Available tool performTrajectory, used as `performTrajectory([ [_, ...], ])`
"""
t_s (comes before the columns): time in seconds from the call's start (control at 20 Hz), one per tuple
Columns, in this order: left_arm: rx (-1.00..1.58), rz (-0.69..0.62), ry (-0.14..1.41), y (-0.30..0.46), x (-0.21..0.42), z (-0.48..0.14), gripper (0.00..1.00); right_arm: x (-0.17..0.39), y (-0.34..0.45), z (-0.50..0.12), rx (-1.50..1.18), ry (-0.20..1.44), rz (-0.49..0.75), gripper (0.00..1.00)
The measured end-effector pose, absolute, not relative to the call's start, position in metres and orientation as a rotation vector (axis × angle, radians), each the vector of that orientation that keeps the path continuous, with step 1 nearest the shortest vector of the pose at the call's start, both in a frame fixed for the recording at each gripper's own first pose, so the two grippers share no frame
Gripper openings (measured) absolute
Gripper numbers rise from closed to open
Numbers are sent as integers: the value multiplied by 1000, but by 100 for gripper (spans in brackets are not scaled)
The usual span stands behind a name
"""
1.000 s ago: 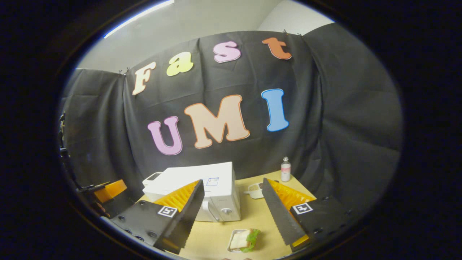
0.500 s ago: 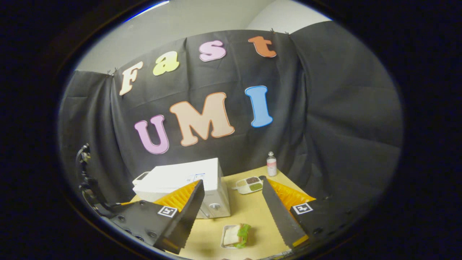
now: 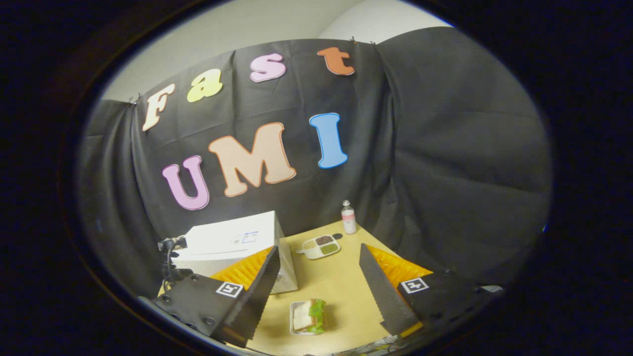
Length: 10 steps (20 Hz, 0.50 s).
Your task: Open the microwave oven with the left hand, put the food in, and close the microwave oven.
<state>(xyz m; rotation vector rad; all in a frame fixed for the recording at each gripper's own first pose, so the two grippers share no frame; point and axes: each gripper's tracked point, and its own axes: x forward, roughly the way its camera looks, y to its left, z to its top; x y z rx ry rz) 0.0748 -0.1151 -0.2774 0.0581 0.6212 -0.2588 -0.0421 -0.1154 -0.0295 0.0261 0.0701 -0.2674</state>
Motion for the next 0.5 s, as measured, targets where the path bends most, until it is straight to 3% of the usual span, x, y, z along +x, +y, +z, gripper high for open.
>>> performTrajectory([
  [0.15, 77, -291, 637, -135, 91, -287, 92, -45, -127, -34, 12, 75, -315, 91],
  [0.35, 125, -319, 666, -153, 111, -302, 80, -47, -130, -36, 10, 80, -336, 92],
  [0.4, 137, -323, 674, -156, 115, -306, 84, -47, -132, -35, 11, 77, -342, 92],
  [0.5, 157, -318, 684, -158, 126, -313, 84, -45, -133, -33, 14, 72, -347, 92],
])
